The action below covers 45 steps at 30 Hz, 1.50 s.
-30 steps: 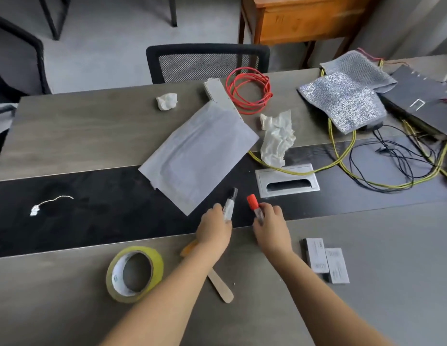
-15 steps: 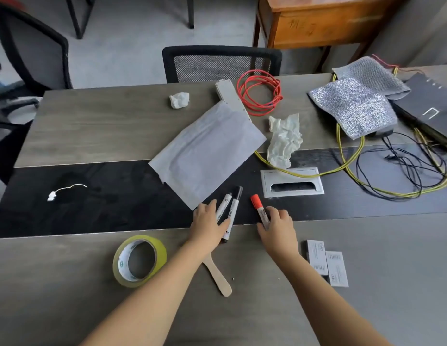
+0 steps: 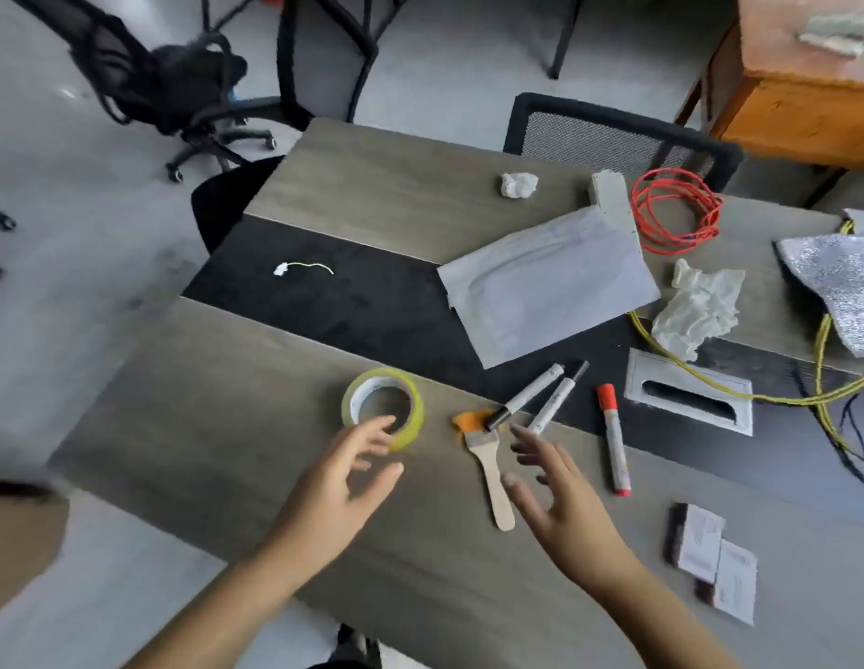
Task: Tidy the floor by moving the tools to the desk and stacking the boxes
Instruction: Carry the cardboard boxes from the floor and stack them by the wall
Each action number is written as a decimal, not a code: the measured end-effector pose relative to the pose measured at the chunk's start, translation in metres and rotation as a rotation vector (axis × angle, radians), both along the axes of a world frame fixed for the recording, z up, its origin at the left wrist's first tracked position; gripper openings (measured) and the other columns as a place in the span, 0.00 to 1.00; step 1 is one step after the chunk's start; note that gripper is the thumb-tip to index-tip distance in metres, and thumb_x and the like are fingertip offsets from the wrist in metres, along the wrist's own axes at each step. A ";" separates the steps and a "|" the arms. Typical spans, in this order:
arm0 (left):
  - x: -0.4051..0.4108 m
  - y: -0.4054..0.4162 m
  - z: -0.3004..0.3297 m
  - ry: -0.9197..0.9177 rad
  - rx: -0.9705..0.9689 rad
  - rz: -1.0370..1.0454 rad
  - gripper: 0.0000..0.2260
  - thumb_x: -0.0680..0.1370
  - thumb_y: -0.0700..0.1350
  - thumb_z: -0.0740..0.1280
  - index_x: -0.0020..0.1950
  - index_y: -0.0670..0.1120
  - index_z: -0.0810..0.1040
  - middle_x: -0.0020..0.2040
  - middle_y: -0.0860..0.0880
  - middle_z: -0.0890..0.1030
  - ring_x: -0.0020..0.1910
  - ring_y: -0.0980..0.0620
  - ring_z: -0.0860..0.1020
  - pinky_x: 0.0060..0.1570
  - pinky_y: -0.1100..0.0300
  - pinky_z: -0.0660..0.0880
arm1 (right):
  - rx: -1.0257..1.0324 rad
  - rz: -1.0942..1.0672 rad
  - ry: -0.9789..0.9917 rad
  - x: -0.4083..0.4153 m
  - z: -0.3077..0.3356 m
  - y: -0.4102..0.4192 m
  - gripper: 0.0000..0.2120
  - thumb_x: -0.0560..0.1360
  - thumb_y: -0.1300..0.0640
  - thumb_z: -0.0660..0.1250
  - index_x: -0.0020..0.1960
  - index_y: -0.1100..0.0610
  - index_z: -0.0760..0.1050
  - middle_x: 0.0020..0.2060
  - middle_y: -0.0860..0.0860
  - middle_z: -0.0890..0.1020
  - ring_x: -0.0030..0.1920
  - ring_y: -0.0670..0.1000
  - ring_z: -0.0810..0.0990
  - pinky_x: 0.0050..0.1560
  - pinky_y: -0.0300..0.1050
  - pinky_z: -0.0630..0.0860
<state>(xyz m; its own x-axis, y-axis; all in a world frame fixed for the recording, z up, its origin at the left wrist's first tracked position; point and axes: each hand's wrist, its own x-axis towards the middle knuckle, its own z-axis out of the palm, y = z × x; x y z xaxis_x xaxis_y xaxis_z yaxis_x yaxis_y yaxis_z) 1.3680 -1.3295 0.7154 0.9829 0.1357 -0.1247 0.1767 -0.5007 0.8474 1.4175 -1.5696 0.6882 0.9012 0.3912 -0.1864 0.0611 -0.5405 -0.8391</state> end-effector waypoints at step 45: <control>-0.637 0.456 -0.030 -0.230 -0.036 1.684 0.23 0.68 0.49 0.66 0.52 0.77 0.70 0.51 0.66 0.78 0.52 0.65 0.77 0.49 0.75 0.72 | 0.072 1.123 0.056 -0.421 0.013 0.720 0.29 0.74 0.58 0.67 0.59 0.24 0.65 0.57 0.38 0.76 0.57 0.32 0.73 0.56 0.36 0.71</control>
